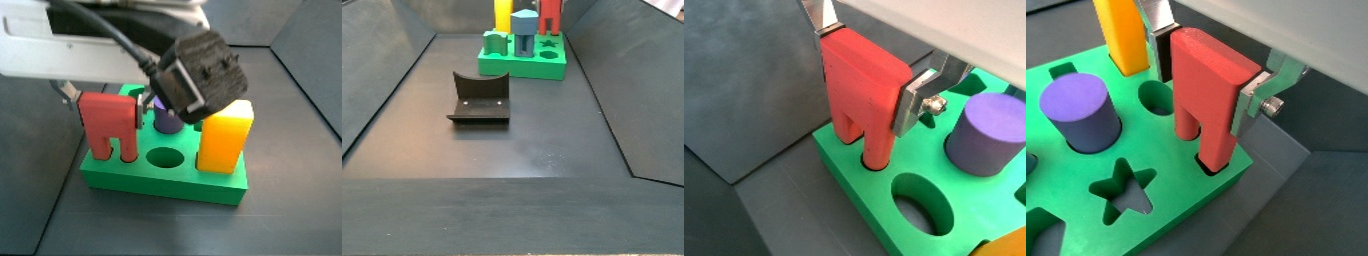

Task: Pick up the square-circle object. Move up. Place the square-circle object on the fixture. Regrasp the square-circle object. Move to above the board. Insert the square-circle object.
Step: Insert the square-circle object.

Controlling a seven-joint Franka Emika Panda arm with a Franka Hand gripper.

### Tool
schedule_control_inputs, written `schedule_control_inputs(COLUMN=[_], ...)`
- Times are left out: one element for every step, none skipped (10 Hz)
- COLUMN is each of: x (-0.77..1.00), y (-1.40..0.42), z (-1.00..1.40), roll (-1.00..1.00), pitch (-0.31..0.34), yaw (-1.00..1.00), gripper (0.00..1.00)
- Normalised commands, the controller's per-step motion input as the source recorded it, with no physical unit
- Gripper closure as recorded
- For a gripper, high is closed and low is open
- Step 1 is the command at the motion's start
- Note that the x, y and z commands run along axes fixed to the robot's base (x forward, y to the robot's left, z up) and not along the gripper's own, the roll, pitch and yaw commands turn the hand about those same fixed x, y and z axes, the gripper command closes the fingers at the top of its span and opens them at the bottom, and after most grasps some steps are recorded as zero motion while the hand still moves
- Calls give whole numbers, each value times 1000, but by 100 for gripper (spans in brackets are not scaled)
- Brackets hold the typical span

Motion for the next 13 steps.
schedule_control_inputs(x=[0,0,0,0,-77,-74,-29,-31,0,0,0,0,0], y=[0,-23,-14,0,0,0,0,0,9,120,180,160,94], z=[-69,-103,-197,-409,-649,-774,-903,-854,-777,-777,-763,-720,-726], roll=[-89,-99,-66,-39,-41,0,0,-57,-39,0,0,-59,-56], pitch=[-3,-7,-50,-117,-213,-236,-144,-130,-197,-189,-193,-231,-239], yaw=[0,-14,-40,-80,-117,-211,-423,-423,-326,-223,-171,-91,-134], gripper=[100,100,100,100,100,100,100,100,100,100,100,100,100])
